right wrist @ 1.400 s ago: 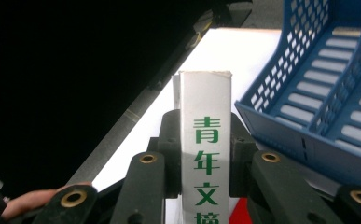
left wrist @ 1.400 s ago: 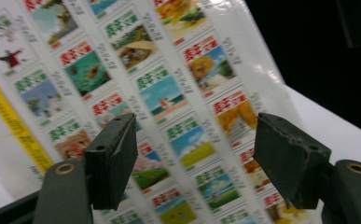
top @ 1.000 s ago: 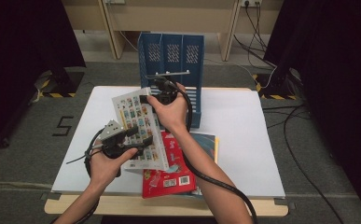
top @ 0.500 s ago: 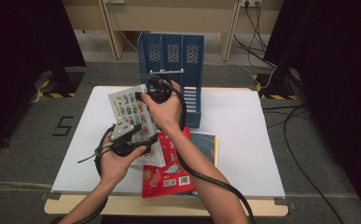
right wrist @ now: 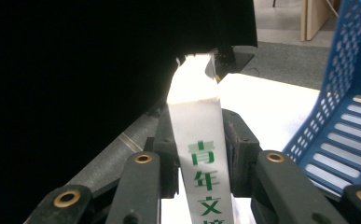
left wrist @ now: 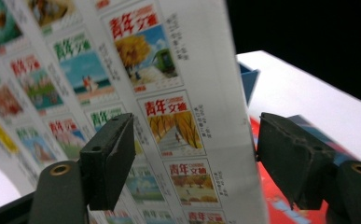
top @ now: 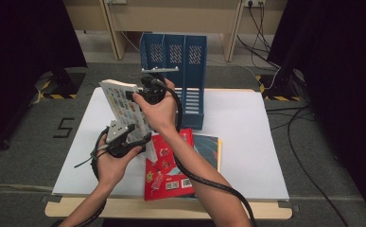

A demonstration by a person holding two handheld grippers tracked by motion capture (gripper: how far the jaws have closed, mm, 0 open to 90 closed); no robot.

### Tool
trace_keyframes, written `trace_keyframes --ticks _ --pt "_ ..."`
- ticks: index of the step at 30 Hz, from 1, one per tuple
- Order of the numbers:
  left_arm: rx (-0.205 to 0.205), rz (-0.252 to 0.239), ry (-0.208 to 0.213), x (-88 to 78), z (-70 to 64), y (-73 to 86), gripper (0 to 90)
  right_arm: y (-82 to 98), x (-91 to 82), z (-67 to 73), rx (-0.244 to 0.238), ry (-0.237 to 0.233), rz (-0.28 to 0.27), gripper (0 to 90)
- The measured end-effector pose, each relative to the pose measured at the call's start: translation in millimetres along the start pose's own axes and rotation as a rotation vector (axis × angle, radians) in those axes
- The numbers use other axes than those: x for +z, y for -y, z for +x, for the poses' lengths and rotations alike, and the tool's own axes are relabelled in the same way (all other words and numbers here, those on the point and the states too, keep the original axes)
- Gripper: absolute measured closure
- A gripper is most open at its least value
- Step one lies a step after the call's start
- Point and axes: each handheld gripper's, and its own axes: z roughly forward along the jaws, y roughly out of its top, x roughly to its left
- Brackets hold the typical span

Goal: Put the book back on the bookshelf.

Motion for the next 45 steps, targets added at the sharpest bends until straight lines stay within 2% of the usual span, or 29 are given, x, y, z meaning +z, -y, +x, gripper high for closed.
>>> trace_keyframes --ticks 7,8,10,11,13,17,20,22,25,28,29,33,38,45 --pt "-0.004 0.023 -0.07 3.1 17.4 11.4 34.8 2.7 7.0 9.7 -0.03 0.007 0.021 71.1" --pt "-0.004 0.023 -0.07 3.1 17.4 11.4 35.1 2.7 7.0 9.7 -0.03 0.007 0.021 71.1" --pt "0.008 0.036 -0.106 5.5 22.5 16.4 35.2 5.3 11.3 11.2 -0.046 0.012 0.034 71.3" --pt "0.013 0.042 -0.113 6.2 23.8 18.3 35.5 6.4 12.7 11.9 -0.047 0.011 0.045 71.5" --pt "-0.001 0.048 -0.113 6.7 25.6 22.3 36.0 9.2 15.6 13.1 -0.056 0.014 0.055 71.6" --pt "0.031 0.058 -0.141 5.1 23.6 25.8 35.9 12.5 17.6 13.6 -0.057 0.02 0.069 71.6" --pt "0.023 0.061 -0.143 5.5 23.8 27.5 35.9 14.2 18.5 14.0 -0.046 0.03 0.081 71.5" --pt "0.017 0.05 -0.141 5.1 23.7 27.3 35.6 14.8 17.8 12.9 -0.027 0.034 0.081 71.4" --pt "0.014 -0.004 -0.152 2.0 22.7 21.3 34.9 15.6 17.9 11.1 -0.013 0.045 0.084 71.8" --pt "0.048 -0.041 -0.186 -0.1 20.5 11.7 32.3 16.9 18.7 11.1 -0.006 0.051 0.087 71.9" --pt "0.064 -0.035 -0.196 0.6 19.7 9.0 30.8 16.9 19.0 11.6 -0.004 0.047 0.089 72.0" --pt "0.064 -0.034 -0.242 6.7 19.5 5.7 23.7 17.4 21.1 15.9 -0.001 0.049 0.092 71.9" --pt "0.044 -0.03 -0.253 8.5 24.6 6.6 23.3 18.3 22.4 16.8 0.018 0.048 0.092 71.8" --pt "0.078 -0.014 -0.277 12.0 21.3 5.8 23.4 18.2 23.3 19.0 0.033 0.066 0.086 71.4"
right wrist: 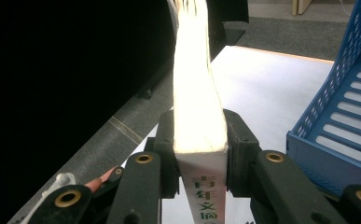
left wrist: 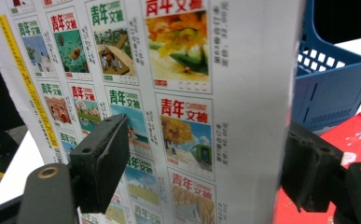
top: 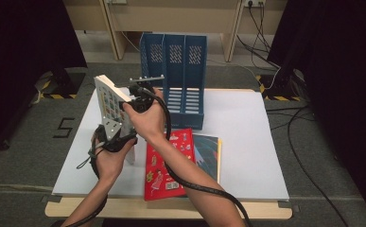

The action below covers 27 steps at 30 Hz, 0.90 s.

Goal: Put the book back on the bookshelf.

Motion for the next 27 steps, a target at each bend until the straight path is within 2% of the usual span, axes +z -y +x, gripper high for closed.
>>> trace_keyframes --ticks 4,7,20,27 --pt "-0.061 0.015 0.036 -0.1 2.8 -4.6 23.2 0.1 0.9 -0.4 0.008 0.006 0.001 71.3" --pt "-0.037 -0.003 0.012 -0.3 2.1 -8.2 25.2 0.6 1.0 -0.4 0.007 0.002 0.002 71.2" --pt "-0.022 0.003 -0.026 3.4 1.1 -12.4 27.5 1.7 1.7 8.8 0.007 0.02 -0.012 69.6" --pt "-0.02 0.009 -0.009 4.0 2.2 -12.4 30.1 2.3 1.9 11.8 -0.001 0.029 -0.008 68.0"
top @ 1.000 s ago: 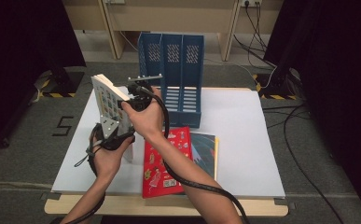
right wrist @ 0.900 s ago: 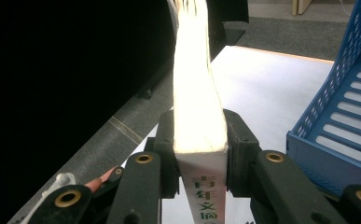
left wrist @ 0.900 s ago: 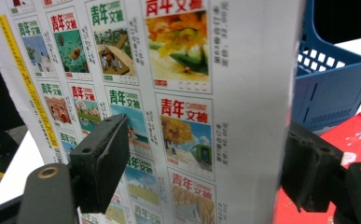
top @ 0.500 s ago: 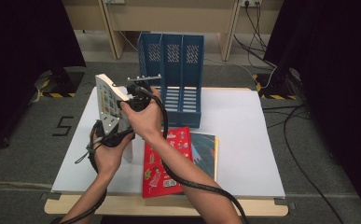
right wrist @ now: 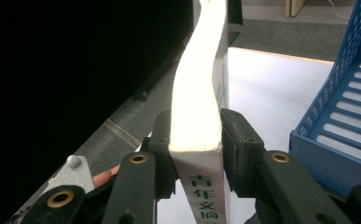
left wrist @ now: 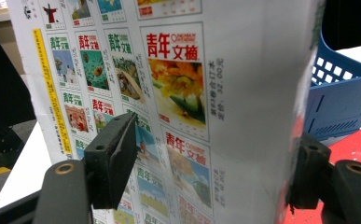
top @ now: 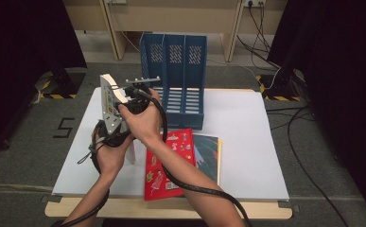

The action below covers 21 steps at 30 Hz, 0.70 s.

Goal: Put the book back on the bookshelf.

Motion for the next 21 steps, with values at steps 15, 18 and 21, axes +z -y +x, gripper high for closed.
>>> trace_keyframes --ticks 15,18,21 --pt "0.003 0.022 0.005 -15.4 1.3 4.1 49.9 1.0 1.5 13.7 -0.067 -0.029 0.027 56.9" --pt "-0.003 0.03 0.007 -17.8 3.6 7.3 55.1 2.7 5.1 19.7 -0.077 -0.034 0.037 53.4" --pt "-0.026 0.024 0.004 -20.5 6.6 8.4 61.3 3.0 8.1 21.2 -0.071 -0.04 0.031 50.5"
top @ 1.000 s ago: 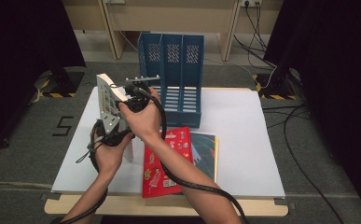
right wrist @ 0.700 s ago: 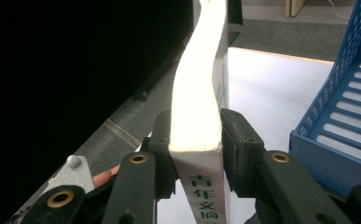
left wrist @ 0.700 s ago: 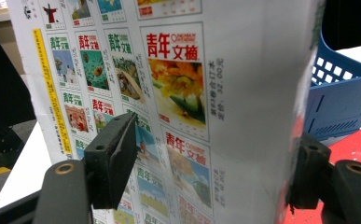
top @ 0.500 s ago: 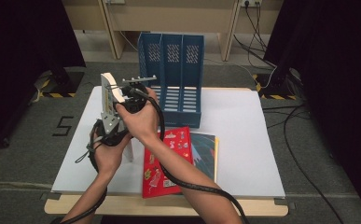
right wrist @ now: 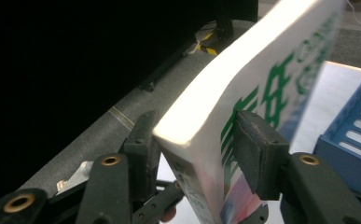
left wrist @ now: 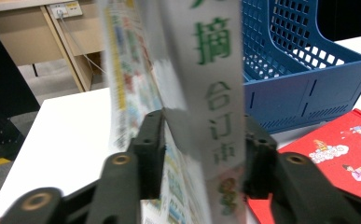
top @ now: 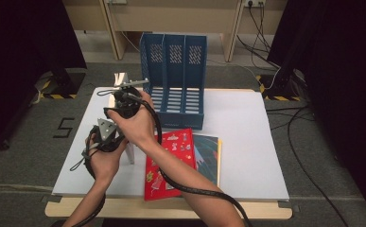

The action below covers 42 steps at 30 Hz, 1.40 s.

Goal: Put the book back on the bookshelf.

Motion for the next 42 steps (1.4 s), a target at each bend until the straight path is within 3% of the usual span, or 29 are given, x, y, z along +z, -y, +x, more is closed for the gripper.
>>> trace_keyframes --ticks 3,10,13,16,22,31,39,42 --pt "-0.016 0.002 -0.005 -1.3 4.4 0.5 68.0 -2.1 2.1 1.2 -0.007 -0.015 0.0 49.4" --pt "-0.049 -0.023 0.016 -5.7 15.8 2.9 70.5 -5.8 -4.1 0.0 -0.012 -0.108 0.026 52.8" --pt "-0.048 -0.034 0.021 -9.2 19.8 4.2 71.1 -5.1 -14.3 -8.9 -0.006 -0.147 0.012 52.8" --pt "-0.045 -0.046 0.024 -12.6 25.0 6.0 71.4 -3.5 -30.4 -25.1 0.013 -0.142 -0.022 53.8" --pt "-0.032 -0.06 0.026 -19.7 30.5 9.5 71.9 9.4 -53.6 -64.7 0.063 -0.075 -0.028 54.0" --pt "-0.011 -0.073 0.009 -35.2 48.1 21.7 72.6 49.6 -89.2 -121.6 0.14 0.04 -0.028 54.0" --pt "-0.033 -0.085 -0.027 -43.1 62.5 33.6 72.7 84.0 -118.3 -154.8 0.191 0.127 -0.044 53.8" --pt "-0.034 -0.086 -0.034 -43.0 64.3 34.0 72.4 96.7 -125.7 -163.9 0.225 0.137 -0.047 53.8"
